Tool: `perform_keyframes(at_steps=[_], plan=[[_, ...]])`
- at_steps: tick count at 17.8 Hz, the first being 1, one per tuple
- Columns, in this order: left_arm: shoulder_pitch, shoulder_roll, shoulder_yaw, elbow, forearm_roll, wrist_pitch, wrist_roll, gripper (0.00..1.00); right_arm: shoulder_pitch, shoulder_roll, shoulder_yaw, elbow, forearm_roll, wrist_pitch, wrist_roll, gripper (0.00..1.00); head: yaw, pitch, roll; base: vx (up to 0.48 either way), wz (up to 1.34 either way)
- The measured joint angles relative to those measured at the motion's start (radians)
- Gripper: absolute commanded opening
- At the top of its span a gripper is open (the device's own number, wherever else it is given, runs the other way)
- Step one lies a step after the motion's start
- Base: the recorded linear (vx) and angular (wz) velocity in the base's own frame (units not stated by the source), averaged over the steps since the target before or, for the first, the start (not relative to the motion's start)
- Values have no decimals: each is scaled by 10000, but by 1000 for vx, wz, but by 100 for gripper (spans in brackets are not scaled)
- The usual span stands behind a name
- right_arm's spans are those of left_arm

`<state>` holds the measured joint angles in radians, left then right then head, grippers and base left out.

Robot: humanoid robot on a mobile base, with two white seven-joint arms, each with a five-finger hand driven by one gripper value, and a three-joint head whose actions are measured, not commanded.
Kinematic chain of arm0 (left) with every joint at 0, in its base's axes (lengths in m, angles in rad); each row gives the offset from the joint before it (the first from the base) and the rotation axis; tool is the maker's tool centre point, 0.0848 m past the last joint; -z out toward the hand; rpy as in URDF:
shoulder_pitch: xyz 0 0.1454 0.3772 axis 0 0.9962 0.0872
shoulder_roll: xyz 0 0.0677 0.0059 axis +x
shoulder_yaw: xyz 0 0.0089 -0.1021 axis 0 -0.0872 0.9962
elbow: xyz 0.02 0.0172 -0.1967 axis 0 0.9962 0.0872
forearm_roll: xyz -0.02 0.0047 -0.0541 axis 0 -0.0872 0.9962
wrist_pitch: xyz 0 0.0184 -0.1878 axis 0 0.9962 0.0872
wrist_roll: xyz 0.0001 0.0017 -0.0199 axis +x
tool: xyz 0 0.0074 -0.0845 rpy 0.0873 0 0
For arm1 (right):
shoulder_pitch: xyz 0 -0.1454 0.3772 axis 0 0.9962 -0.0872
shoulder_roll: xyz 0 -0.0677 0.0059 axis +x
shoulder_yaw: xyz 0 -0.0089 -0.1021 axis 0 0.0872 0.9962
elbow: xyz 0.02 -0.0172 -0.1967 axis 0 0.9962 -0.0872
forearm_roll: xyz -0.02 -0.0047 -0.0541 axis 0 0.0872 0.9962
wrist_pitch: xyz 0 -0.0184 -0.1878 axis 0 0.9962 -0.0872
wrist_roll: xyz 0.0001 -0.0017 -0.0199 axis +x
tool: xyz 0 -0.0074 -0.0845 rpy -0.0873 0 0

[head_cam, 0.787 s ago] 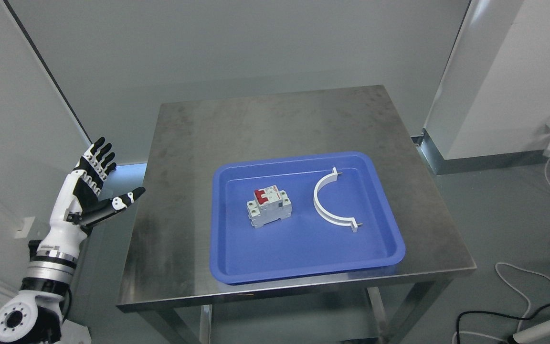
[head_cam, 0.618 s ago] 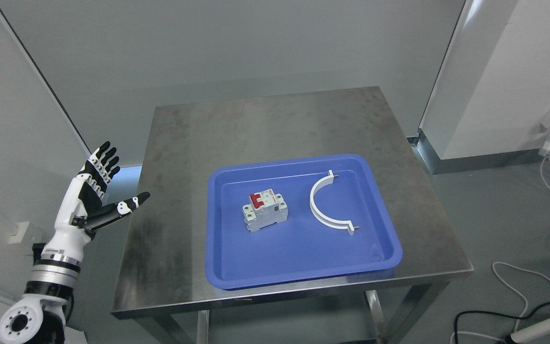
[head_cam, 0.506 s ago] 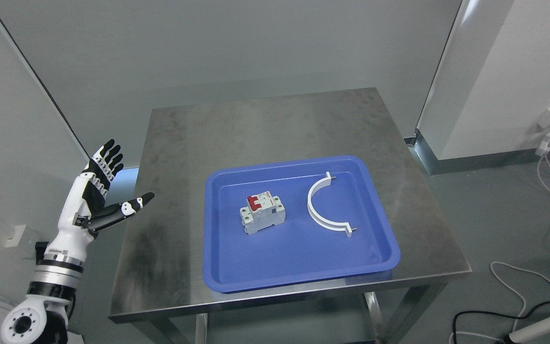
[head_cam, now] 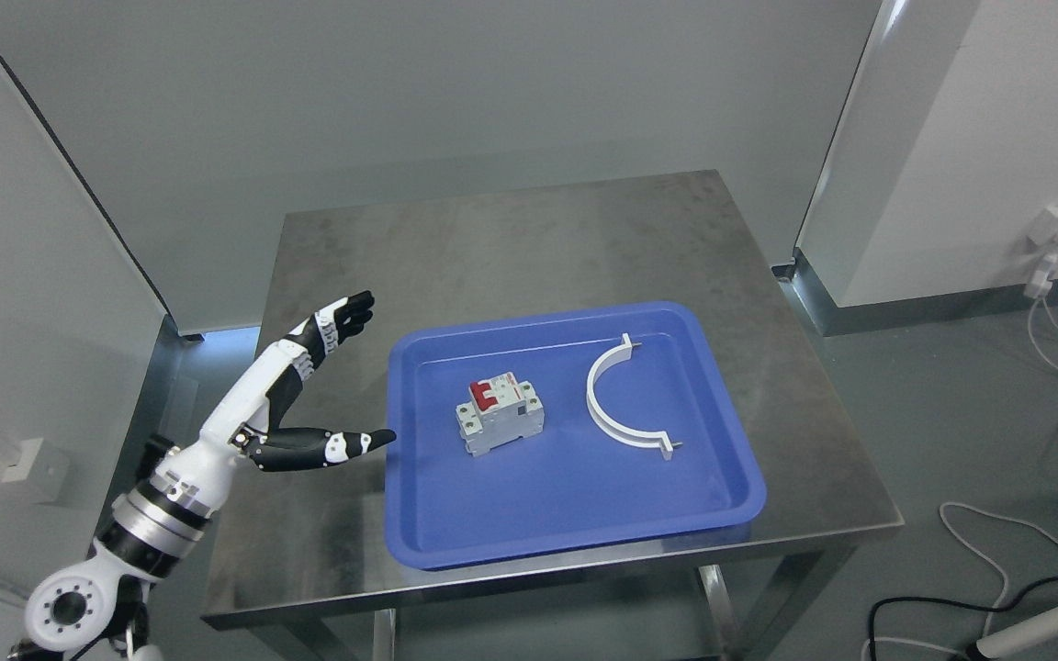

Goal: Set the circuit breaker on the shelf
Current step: 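Reach the left hand toward the grey circuit breaker in the blue tray, then close the left hand around the circuit breaker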

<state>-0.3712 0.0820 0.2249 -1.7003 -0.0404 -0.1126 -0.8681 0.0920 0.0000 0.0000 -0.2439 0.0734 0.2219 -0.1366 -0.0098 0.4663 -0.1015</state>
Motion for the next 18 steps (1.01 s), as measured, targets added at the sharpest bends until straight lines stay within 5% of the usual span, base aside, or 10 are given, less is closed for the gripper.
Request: perform_keyframes(at_steps=[8,18], plan=[[-1608,773,-1923,-41,-667,3478,-565,88,0,0,0,0,-1,-54,5,100,0,0,0,0,0],[-2260,1147,-3612,-61,-1962,4080,-988,88,0,0,0,0,0,-62,12,100,0,0,0,0,0]])
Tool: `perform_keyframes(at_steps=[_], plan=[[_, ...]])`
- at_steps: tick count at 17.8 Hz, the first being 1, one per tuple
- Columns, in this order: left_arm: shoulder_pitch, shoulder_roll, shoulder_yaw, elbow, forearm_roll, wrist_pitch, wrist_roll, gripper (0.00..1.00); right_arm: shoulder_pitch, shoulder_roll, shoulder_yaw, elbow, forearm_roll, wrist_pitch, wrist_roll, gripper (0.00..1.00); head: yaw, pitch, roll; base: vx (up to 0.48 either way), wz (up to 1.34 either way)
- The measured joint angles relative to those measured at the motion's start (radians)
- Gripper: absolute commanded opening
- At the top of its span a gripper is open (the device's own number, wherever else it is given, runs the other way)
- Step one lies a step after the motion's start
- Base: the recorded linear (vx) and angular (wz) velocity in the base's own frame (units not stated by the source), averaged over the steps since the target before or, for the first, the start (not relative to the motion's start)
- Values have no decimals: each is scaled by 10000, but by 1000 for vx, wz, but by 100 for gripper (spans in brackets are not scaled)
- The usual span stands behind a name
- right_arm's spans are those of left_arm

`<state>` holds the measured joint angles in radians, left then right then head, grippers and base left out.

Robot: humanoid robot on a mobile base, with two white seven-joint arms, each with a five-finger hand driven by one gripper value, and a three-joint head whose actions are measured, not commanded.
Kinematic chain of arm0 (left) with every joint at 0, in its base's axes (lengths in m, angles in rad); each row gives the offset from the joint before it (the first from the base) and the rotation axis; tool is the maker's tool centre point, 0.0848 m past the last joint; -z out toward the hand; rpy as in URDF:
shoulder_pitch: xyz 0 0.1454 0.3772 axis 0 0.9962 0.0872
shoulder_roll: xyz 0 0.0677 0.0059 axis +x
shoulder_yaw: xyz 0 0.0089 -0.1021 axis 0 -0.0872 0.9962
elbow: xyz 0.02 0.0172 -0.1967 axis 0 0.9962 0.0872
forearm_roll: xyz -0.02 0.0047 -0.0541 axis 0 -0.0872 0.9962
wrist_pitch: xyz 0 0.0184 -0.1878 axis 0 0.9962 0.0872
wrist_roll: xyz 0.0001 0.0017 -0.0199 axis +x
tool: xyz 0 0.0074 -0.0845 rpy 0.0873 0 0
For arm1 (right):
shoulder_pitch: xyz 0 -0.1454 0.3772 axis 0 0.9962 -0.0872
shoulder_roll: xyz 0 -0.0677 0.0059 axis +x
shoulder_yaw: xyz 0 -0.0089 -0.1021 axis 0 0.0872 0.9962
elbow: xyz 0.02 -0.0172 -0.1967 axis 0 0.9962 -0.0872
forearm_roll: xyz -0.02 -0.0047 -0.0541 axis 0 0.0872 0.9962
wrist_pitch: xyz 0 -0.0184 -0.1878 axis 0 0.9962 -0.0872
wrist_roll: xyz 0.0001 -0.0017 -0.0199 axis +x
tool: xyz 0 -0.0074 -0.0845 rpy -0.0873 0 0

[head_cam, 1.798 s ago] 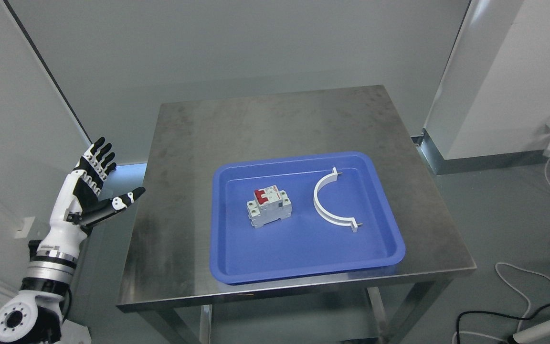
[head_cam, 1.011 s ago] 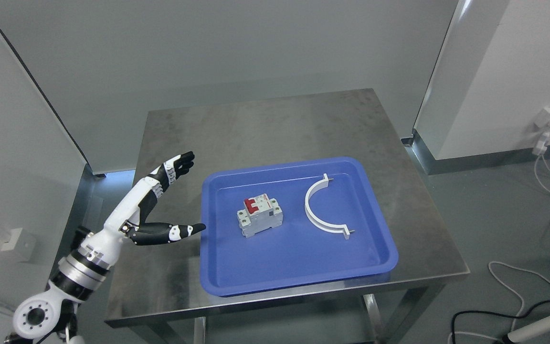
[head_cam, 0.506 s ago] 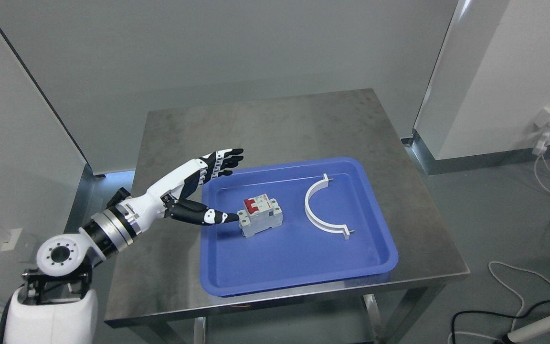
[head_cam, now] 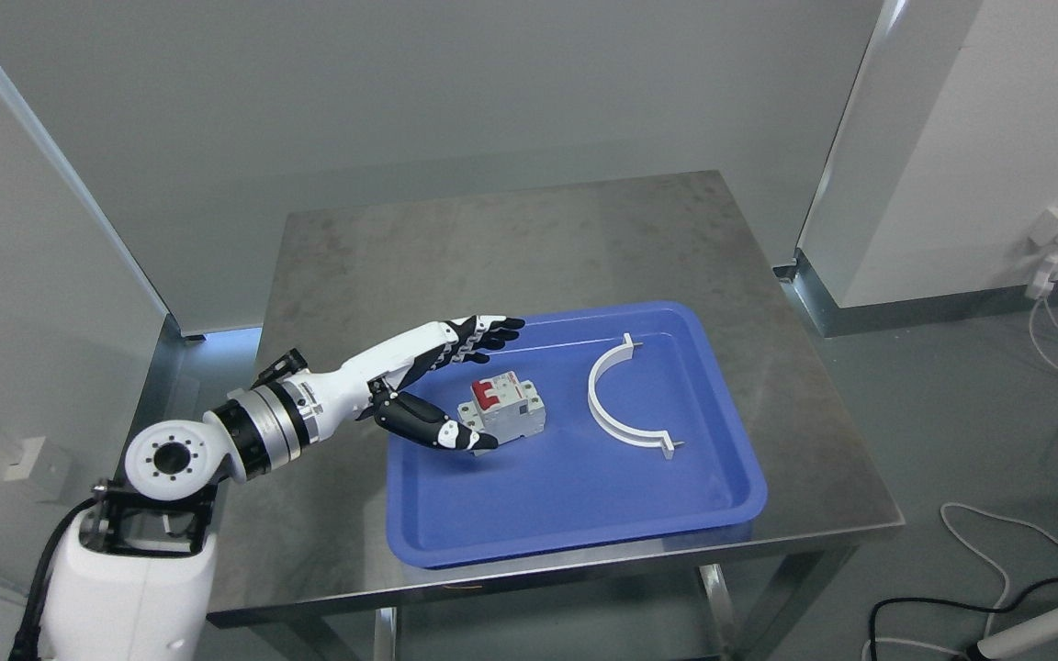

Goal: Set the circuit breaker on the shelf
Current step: 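Close the left hand around the circuit breaker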

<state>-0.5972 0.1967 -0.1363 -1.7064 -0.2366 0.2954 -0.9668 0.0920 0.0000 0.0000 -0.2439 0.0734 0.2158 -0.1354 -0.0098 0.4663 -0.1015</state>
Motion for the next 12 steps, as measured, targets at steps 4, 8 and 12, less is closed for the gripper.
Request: perform_keyframes(at_steps=[4,8,12], plan=[[3,-106,-420,58,-1145,7,-11,88,0,0,0,0,0,-1,2,100,0,0,0,0,0],[18,-384,-621,155,-2290,8,-11,78,0,0,0,0,0,-4,3,100,0,0,0,0,0],[19,-670,-610,244,-3030,23,34,66,0,0,0,0,0,-6,17,100,0,0,0,0,0]])
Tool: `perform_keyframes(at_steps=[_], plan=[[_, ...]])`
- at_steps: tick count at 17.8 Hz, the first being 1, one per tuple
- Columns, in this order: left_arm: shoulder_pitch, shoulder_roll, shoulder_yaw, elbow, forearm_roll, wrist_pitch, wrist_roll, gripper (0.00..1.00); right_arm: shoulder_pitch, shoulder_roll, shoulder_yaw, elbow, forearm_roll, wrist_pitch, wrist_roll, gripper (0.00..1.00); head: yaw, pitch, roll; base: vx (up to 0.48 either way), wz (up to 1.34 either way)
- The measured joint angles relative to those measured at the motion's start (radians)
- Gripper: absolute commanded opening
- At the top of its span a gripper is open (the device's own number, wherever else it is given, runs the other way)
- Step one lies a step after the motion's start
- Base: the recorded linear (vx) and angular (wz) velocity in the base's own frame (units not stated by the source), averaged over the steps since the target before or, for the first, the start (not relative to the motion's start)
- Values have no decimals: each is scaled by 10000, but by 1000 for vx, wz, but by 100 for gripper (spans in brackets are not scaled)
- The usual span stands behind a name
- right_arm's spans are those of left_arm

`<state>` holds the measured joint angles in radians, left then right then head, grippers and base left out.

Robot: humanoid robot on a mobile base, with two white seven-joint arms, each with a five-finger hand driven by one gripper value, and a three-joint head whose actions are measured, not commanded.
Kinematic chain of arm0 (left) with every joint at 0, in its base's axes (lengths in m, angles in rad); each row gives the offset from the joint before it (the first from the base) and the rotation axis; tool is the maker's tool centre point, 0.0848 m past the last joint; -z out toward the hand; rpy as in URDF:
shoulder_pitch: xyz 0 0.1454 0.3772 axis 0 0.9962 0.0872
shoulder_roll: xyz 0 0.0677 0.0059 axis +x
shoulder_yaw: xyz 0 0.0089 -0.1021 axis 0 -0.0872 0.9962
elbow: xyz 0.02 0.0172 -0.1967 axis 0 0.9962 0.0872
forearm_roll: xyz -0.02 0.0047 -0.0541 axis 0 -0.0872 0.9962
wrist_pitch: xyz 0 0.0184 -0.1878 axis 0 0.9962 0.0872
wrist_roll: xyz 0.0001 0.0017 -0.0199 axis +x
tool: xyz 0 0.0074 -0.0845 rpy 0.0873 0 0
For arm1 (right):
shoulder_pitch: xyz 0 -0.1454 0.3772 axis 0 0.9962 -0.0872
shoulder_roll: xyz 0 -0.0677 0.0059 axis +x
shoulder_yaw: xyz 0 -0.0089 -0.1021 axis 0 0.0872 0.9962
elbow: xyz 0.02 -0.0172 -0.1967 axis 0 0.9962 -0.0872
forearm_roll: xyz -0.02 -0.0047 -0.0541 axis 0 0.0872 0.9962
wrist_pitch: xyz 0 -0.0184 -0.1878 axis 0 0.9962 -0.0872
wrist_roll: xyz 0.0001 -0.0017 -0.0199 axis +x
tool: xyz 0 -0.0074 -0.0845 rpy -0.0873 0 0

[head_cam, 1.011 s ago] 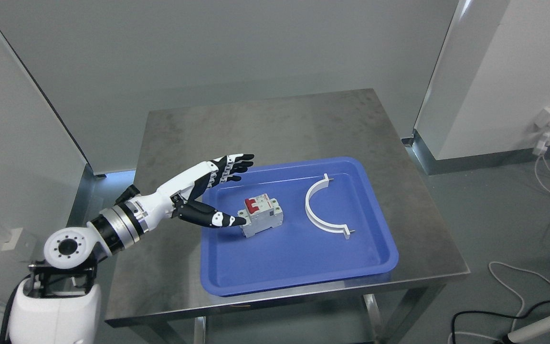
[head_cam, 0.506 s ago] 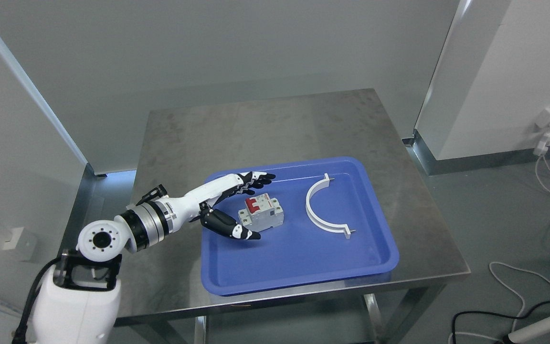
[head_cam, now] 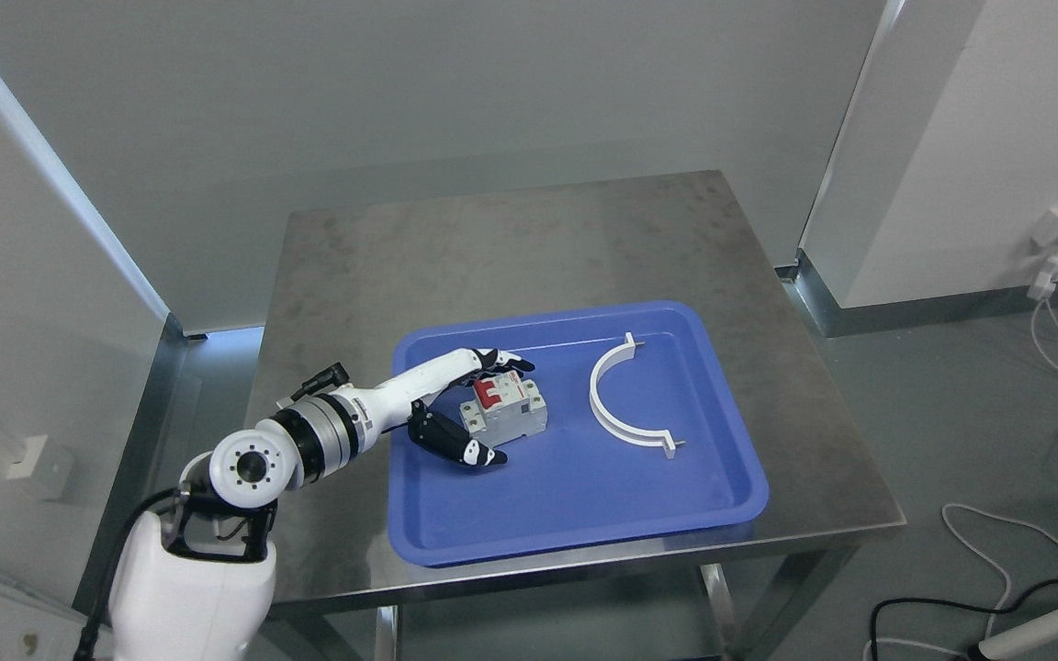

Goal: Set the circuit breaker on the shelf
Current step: 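Close the left hand around the circuit breaker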

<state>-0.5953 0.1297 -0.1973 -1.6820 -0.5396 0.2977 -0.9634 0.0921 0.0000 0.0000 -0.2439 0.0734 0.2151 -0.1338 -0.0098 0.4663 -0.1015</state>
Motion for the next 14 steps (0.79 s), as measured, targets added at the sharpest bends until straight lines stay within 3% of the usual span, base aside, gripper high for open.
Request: perform_keyframes(at_steps=[5,9,11,14], plan=[[0,-302,210,113,-466,-242,20,44,0,0,0,0,0,-12,11,100,0,0,0,0,-2],[100,-477,475,192,-592,-980,-44,16,0,0,0,0,0,-16,-4,100,0,0,0,0,-3],[217,-601,657,238,-618,-1622,-72,9,-1,0,0,0,0,-20,-12,100,0,0,0,-1,5],[335,-783,1008,312,-601,-2633,-102,10,-1,0,0,0,0,-39,-21,100,0,0,0,-1,3]])
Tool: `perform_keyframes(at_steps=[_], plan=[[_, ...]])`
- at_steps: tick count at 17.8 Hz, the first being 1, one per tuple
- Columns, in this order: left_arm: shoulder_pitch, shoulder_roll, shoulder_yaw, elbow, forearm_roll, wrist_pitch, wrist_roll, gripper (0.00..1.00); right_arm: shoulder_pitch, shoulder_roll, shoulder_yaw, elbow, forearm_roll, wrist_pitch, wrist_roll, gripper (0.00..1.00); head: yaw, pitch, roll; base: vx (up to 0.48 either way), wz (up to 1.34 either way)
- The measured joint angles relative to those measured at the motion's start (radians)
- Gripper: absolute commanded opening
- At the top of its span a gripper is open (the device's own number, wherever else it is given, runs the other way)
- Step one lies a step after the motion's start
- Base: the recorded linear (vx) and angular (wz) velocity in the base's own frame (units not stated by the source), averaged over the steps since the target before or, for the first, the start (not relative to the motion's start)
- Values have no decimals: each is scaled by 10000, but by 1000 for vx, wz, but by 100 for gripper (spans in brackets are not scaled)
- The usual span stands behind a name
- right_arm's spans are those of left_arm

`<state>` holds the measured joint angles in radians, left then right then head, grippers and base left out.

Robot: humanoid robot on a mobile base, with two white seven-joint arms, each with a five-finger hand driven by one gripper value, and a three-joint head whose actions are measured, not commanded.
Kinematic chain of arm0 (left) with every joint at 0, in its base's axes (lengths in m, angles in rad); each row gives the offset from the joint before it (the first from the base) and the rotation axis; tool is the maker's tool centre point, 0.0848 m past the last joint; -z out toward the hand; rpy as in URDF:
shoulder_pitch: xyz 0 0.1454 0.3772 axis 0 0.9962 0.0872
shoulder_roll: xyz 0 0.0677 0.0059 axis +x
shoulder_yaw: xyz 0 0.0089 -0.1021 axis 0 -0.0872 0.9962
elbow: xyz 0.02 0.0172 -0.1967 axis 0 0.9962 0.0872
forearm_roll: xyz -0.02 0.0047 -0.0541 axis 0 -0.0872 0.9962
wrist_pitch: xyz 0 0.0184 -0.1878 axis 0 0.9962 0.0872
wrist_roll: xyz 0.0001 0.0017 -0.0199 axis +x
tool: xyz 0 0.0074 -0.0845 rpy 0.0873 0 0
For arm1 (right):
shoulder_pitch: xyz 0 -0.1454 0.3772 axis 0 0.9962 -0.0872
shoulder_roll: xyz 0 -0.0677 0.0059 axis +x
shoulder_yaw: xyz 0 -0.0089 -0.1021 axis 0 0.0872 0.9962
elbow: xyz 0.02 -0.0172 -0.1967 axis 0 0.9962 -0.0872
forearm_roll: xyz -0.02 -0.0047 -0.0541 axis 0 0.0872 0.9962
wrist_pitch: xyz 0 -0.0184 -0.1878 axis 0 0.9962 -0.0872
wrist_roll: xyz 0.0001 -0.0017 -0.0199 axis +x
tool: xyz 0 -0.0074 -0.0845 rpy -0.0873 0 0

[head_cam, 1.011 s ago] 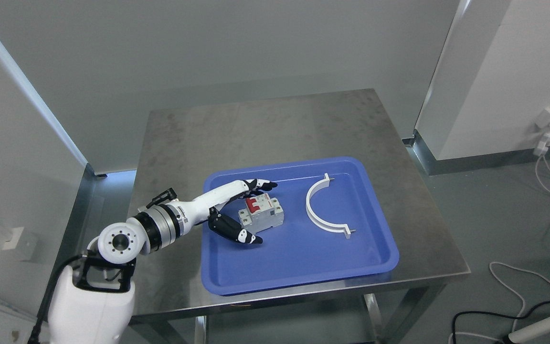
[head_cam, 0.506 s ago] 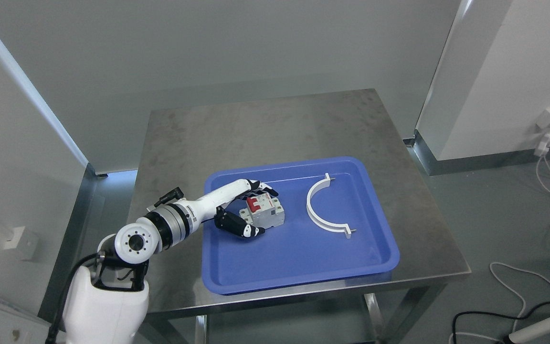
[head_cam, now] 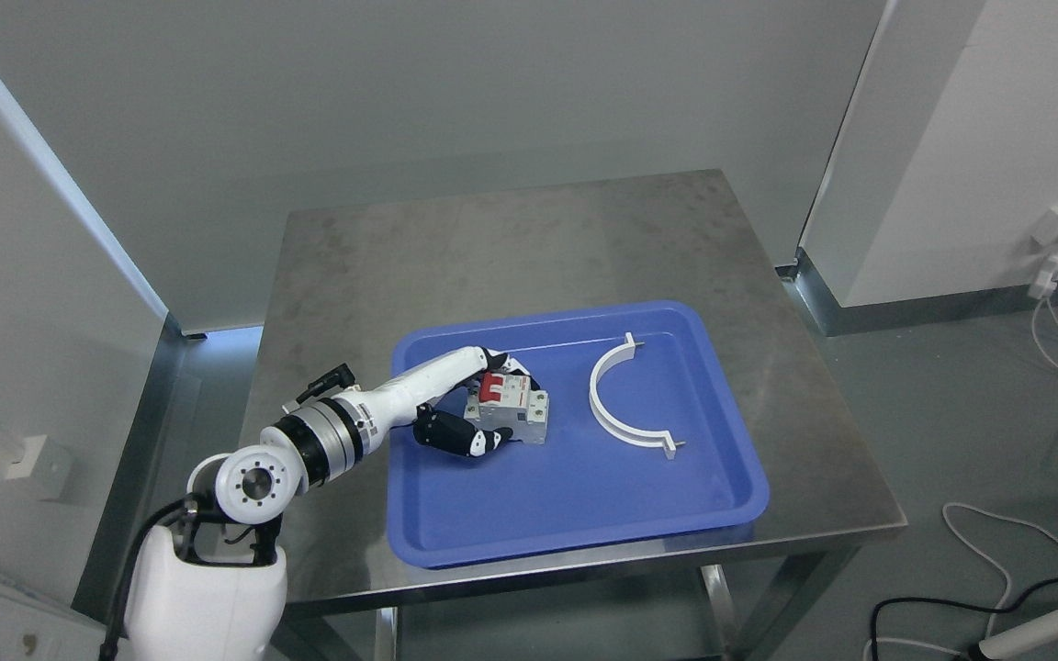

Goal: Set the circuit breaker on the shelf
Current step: 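Close the left hand around the circuit breaker, then lift the circuit breaker up out of the tray with the left hand, then carry the held breaker while turning toward the blue bin shelf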

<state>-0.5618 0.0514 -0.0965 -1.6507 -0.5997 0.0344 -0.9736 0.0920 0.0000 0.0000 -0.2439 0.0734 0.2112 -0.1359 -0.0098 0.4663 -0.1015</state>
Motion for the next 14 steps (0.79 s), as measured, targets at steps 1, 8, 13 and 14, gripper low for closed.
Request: perform_keyframes(at_steps=[1,8,13,14], plan=[[0,-57,161,20,86,-395,12,10,0,0,0,0,0,-2,0,100,0,0,0,0,0],[-105,-288,1331,76,1748,-2590,2965,14,0,0,0,0,2,-6,0,100,0,0,0,10,-16],[37,-370,1831,44,2659,-3426,5467,21,-1,0,0,0,2,-22,-2,100,0,0,0,4,7],[87,-383,1887,24,2755,-3509,5675,21,0,0,0,0,2,-22,-2,100,0,0,0,-25,-2]])
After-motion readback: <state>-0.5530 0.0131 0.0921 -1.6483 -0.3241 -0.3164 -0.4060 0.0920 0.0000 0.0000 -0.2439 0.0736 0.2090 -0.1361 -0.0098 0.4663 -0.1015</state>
